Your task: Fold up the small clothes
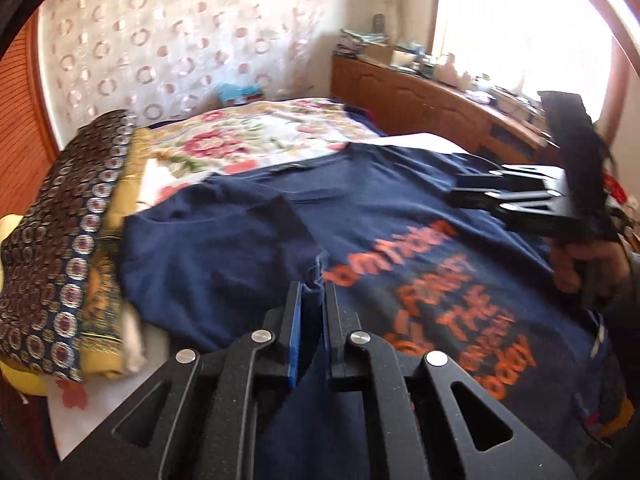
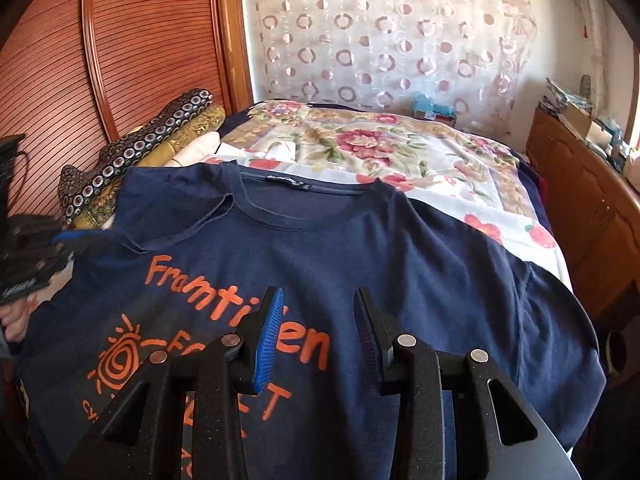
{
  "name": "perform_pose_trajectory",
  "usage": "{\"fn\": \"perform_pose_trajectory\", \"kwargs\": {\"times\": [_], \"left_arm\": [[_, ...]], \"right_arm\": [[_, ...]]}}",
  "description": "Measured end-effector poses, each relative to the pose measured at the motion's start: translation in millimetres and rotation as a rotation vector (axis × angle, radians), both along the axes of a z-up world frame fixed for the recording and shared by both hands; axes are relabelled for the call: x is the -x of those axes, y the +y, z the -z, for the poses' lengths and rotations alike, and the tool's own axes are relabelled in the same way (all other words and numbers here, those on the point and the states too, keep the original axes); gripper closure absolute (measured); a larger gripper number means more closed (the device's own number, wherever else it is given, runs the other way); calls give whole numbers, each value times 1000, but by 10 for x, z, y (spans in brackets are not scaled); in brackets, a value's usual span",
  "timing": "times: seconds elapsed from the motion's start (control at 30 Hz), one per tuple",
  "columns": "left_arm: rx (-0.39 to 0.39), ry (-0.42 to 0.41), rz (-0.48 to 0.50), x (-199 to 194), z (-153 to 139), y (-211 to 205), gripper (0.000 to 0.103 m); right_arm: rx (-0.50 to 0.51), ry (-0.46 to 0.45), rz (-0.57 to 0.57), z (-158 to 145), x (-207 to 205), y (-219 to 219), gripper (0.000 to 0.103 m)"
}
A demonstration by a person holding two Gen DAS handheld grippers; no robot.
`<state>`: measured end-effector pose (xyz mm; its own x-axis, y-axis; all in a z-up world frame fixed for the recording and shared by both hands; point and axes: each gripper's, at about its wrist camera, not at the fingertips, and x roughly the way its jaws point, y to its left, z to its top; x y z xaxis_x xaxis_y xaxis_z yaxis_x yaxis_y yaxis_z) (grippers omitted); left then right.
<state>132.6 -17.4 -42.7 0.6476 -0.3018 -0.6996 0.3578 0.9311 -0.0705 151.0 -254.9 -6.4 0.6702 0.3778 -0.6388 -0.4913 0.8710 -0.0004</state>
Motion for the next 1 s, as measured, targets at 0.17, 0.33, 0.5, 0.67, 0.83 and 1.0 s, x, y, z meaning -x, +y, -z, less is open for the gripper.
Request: {"fn": "perform_pose_trajectory", "kwargs": {"times": [0.17,0.33,0.5,0.67,0.83,1.0], "left_arm": [[39,-35,29,123,-171,-32,72],[29,-69,-22,105,-299,123,59],[20,-55,-95,-137,-249,422,30],[-27,-32,-218,-432,-158,765,30],[-21,11,-246,-720,-85,966,45],[-64,36,-235,-908,25,926,56]], "right_arm": [[6,8,7,-25,-19,61,65],[6,15,1,-27,-58,93,65],[8,31,-12,20,-146,86,65],[45,58,-6,118,-224,103,65],[62,96,8,224,-338,102,63],[45,102,2,219,-382,109,60]]}}
